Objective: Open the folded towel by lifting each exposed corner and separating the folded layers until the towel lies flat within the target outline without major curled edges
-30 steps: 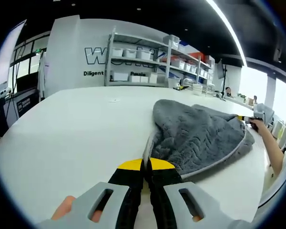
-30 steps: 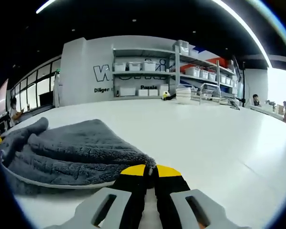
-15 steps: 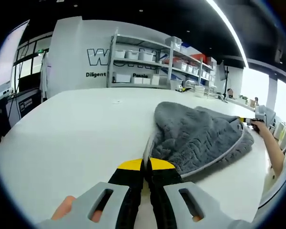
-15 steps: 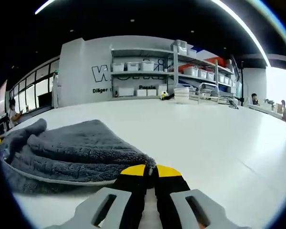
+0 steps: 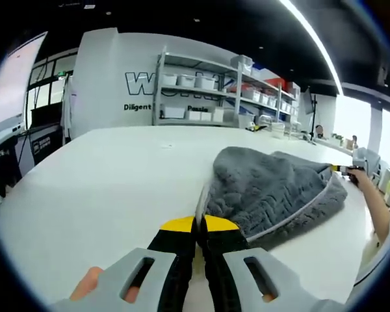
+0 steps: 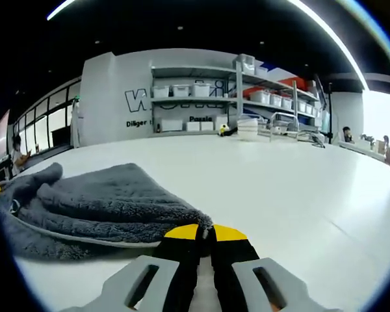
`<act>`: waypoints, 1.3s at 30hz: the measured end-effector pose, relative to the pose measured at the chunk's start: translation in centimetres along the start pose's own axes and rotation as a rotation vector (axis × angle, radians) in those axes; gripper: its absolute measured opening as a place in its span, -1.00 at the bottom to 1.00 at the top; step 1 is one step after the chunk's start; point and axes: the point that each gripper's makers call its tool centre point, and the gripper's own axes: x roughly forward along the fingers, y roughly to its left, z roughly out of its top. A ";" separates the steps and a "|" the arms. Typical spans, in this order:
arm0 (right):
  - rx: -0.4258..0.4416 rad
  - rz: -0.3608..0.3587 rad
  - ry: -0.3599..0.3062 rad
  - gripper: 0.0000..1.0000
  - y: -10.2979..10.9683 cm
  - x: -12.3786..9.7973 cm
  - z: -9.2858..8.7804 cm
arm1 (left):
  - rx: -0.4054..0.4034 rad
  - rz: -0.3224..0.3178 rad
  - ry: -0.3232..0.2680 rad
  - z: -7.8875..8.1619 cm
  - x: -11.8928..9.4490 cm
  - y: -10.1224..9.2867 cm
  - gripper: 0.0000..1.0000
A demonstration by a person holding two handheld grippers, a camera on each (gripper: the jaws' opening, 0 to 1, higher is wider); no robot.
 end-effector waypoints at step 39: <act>0.007 0.004 0.000 -0.95 0.4 -0.2 -0.1 | 0.130 0.101 -0.190 5.0 -2.7 0.2 -0.94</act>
